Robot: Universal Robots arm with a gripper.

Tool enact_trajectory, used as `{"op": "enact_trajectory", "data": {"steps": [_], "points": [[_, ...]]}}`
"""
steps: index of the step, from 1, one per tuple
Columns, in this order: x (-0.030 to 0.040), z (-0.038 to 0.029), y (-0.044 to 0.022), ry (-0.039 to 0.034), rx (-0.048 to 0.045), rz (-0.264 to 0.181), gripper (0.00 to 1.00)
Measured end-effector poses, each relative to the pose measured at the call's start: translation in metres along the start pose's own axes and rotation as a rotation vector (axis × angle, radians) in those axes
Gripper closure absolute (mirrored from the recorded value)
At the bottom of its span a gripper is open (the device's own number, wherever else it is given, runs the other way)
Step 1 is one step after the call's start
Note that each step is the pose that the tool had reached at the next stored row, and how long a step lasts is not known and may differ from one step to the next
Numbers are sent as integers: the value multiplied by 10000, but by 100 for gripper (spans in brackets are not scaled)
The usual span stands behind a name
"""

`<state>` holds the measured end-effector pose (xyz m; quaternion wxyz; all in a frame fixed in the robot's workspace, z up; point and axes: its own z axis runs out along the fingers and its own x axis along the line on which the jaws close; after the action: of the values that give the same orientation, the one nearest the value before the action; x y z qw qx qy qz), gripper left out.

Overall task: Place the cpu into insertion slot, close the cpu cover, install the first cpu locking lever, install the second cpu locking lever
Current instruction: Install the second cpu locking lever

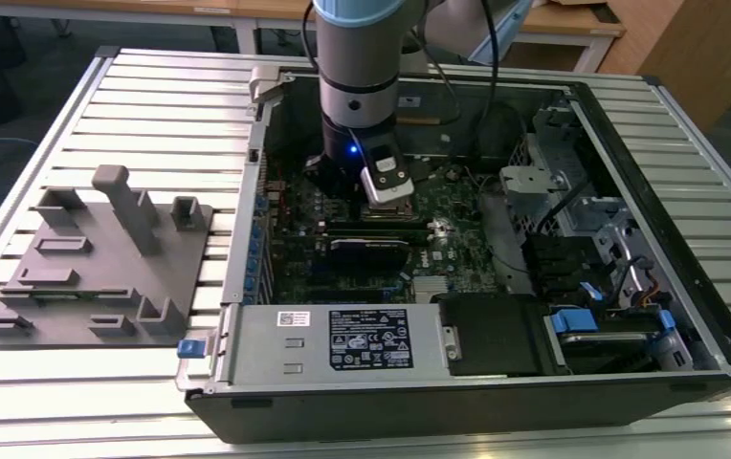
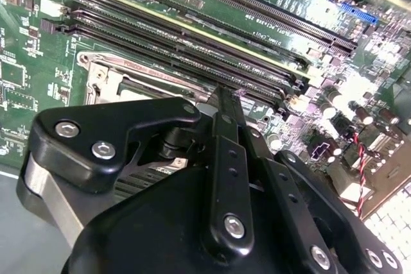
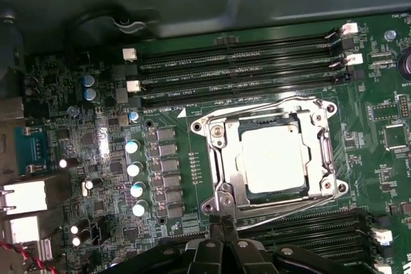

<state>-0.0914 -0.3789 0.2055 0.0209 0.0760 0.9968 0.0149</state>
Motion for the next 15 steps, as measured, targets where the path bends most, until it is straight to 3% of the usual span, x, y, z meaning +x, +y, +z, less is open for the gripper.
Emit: {"op": "enact_trajectory", "data": {"steps": [4, 11, 13, 15], "points": [[21, 25, -9, 5, -30, 1, 90], [52, 53, -28, 35, -228, 10, 90], [54, 60, -32, 47, -305, 13, 90], [55, 64, -36, 68, -445, 20, 90]]}}
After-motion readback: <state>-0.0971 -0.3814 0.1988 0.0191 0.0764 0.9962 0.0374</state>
